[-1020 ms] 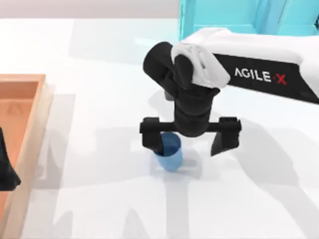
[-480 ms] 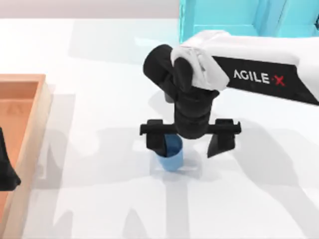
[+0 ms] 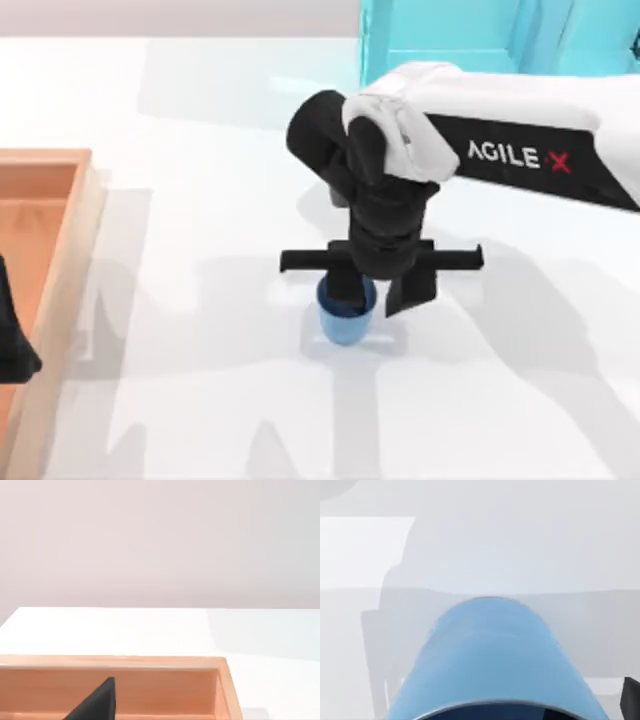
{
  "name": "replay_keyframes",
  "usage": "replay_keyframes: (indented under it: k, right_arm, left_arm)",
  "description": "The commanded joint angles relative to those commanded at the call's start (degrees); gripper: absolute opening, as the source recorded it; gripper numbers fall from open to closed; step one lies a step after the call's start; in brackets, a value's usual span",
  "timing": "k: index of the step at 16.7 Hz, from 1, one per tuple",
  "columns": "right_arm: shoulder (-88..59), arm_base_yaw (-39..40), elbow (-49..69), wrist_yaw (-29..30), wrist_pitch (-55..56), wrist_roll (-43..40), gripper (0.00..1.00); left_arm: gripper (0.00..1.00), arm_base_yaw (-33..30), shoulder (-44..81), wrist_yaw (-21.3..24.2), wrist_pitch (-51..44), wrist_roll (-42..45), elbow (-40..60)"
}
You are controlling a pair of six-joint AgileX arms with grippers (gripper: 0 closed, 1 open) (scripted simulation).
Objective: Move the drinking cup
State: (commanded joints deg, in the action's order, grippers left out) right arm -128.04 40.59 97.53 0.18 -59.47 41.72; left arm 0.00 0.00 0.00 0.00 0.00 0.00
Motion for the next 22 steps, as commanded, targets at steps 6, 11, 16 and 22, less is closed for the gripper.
replay_keyframes:
  k: [6, 11, 16, 22]
  right_arm:
    - [0.00, 0.00, 0.00, 0.00, 0.00, 0.00, 0.00]
    - [0.13, -0.23, -0.02, 0.02, -0.02, -0.05, 0.00]
    - [5.26, -7.97, -4.48, 0.00, -1.10, -7.69, 0.00]
    - [13.10, -21.91, -10.73, -0.37, -2.44, -22.04, 0.00]
  left_arm:
    - [1.00, 0.00, 0.00, 0.00, 0.00, 0.00, 0.00]
    - [1.00, 0.00, 0.00, 0.00, 0.00, 0.00, 0.00]
    - [1.00, 0.00, 0.00, 0.00, 0.00, 0.00, 0.00]
    - [1.00, 0.00, 0.00, 0.00, 0.00, 0.00, 0.00]
